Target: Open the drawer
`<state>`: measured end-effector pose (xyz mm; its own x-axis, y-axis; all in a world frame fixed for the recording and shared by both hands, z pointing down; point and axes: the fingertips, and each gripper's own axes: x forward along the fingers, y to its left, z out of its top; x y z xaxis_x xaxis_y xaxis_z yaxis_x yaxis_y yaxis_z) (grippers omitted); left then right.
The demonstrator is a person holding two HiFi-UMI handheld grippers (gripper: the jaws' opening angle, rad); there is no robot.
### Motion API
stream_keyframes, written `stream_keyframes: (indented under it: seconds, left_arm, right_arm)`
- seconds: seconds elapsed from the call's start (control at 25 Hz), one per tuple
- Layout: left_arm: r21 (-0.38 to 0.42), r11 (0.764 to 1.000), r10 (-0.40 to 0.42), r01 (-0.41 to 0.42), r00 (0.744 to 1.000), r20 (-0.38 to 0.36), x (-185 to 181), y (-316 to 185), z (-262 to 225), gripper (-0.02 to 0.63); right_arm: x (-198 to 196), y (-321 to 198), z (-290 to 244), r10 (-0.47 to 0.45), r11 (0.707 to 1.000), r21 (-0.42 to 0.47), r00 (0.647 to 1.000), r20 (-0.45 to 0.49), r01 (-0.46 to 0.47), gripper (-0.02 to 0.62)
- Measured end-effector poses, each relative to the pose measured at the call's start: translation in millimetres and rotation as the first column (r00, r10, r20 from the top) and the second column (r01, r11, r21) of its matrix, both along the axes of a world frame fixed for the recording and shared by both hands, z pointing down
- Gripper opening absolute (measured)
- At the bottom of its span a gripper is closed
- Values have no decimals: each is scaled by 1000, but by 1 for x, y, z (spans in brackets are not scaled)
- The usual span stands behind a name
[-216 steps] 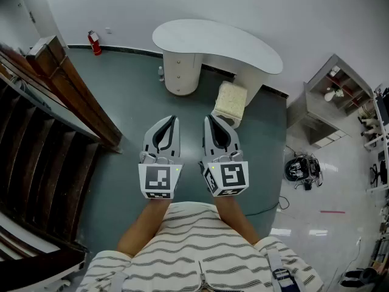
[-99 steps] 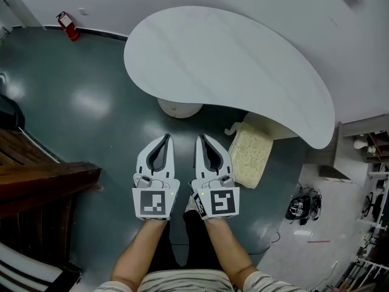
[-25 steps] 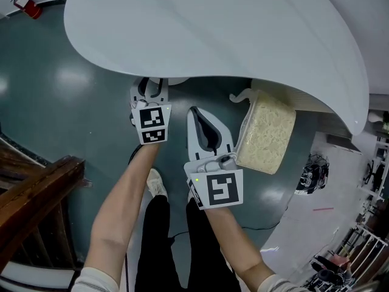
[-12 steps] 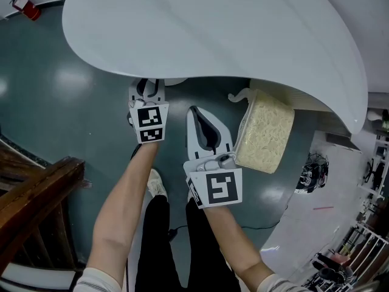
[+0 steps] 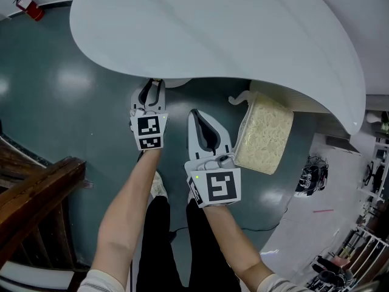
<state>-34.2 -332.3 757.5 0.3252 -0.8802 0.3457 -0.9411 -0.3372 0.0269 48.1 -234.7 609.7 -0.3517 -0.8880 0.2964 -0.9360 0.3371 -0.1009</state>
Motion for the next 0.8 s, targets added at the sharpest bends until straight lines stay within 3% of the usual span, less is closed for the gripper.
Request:
stream_keyframes:
  seconds: [0.8]
  left_arm:
    - [-8, 1000, 12, -11, 1000, 25, -9, 55, 3, 104]
  right_arm:
    - [-3, 29, -7, -15, 1000, -18, 1000, 12, 15, 14]
